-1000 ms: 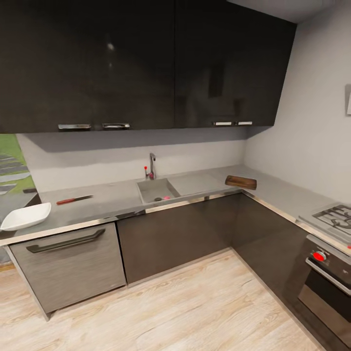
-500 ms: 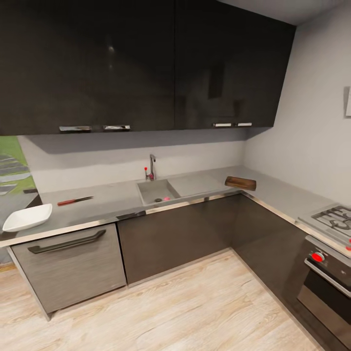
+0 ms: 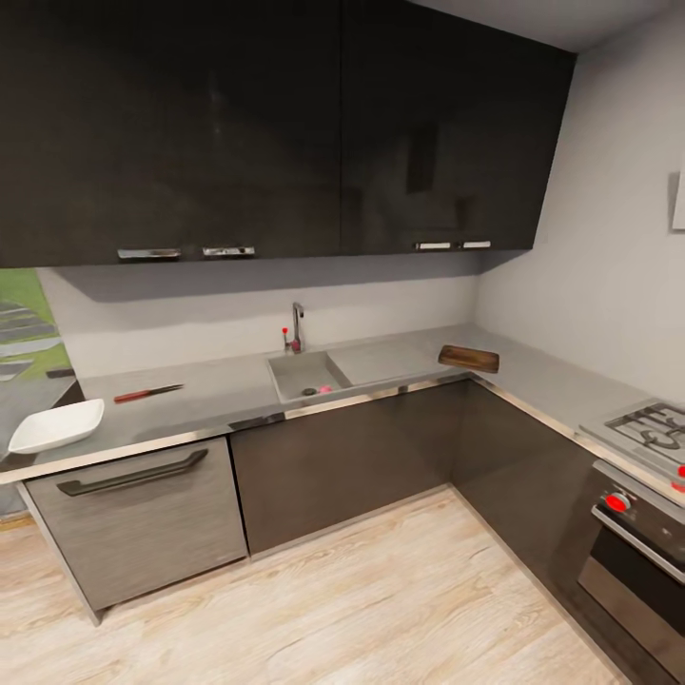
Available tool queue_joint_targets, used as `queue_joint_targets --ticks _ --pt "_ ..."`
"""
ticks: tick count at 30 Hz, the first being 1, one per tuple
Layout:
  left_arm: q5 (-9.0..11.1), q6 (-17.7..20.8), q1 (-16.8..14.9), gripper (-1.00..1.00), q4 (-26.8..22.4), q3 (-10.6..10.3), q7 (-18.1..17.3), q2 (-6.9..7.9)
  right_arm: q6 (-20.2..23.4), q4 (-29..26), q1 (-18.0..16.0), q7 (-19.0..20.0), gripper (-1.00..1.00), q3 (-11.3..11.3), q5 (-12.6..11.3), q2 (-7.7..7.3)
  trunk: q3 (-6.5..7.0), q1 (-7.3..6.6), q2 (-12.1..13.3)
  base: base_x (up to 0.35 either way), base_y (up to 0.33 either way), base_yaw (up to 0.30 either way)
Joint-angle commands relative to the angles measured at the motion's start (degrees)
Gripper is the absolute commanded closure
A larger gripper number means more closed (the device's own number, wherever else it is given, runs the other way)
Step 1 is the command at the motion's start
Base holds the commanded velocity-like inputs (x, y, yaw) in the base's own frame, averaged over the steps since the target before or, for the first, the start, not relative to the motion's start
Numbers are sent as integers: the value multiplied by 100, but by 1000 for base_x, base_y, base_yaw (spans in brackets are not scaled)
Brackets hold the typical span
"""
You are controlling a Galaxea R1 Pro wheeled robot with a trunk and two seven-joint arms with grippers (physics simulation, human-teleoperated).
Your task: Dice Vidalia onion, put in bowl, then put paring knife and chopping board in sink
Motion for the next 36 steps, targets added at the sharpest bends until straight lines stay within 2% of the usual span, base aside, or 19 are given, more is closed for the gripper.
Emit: queue_joint_targets --ticks 1,7,36 --pt "5 -12 2 -100 -2 4 1 -1 -15 3 -1 -12 -100 2 -1 1 17 -21 39 0 0 0" --pt "5 -12 2 -100 -8 4 1 -1 -15 3 -1 -12 -100 2 1 1 125 -152 279 0 0 0" --pt "5 -12 2 -100 -11 4 0 -1 -15 3 -1 -12 -100 2 7 2 125 -152 279 0 0 0"
